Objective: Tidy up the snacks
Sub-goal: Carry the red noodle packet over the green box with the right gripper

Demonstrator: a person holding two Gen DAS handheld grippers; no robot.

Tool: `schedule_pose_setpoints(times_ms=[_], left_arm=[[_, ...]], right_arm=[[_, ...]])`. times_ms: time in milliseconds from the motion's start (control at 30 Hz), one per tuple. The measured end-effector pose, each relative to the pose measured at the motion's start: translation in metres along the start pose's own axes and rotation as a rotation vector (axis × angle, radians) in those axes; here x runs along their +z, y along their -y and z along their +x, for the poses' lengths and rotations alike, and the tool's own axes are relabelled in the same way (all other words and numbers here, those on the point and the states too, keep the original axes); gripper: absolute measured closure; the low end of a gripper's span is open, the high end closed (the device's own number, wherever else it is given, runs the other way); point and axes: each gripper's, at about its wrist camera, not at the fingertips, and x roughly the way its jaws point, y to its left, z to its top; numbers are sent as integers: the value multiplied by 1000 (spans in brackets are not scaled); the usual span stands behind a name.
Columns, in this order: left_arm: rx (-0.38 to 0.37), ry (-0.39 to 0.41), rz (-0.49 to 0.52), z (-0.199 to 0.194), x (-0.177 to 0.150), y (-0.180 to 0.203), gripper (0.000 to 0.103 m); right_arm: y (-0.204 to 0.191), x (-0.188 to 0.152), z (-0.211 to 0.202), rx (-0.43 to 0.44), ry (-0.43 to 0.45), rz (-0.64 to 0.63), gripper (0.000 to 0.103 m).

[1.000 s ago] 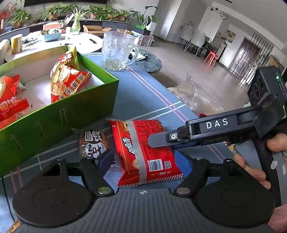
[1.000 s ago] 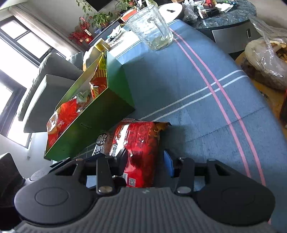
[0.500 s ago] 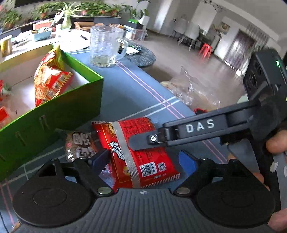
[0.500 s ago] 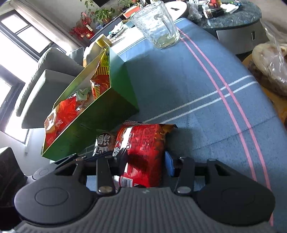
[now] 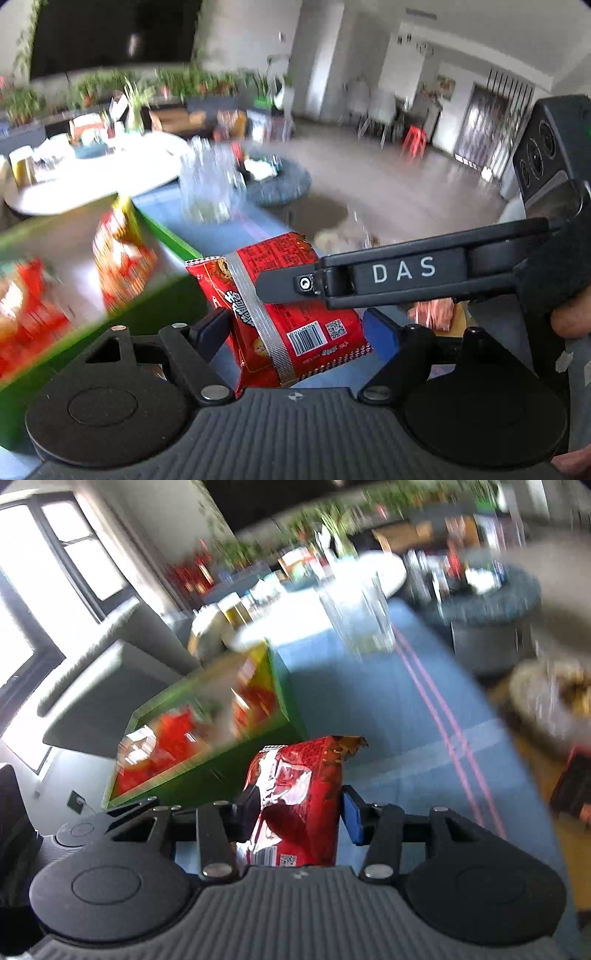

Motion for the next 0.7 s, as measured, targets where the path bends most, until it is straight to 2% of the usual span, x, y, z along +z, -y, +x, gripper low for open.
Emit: schedule_pose_setpoints(times_ms=[100, 333, 600, 700], left_arm=[[26, 60, -9, -19, 8, -9, 27], [134, 112, -33, -35, 25, -49, 26], [179, 133, -104, -26, 43, -107, 26], [194, 129, -97, -16, 50, -123, 26]], right_arm=[[-15, 13, -2, 41, 39, -33, 73], [-46, 41, 35, 143, 9, -57, 73], [-73, 65, 81, 176, -14, -89, 73], [-79, 69, 94, 172, -15, -97, 73]])
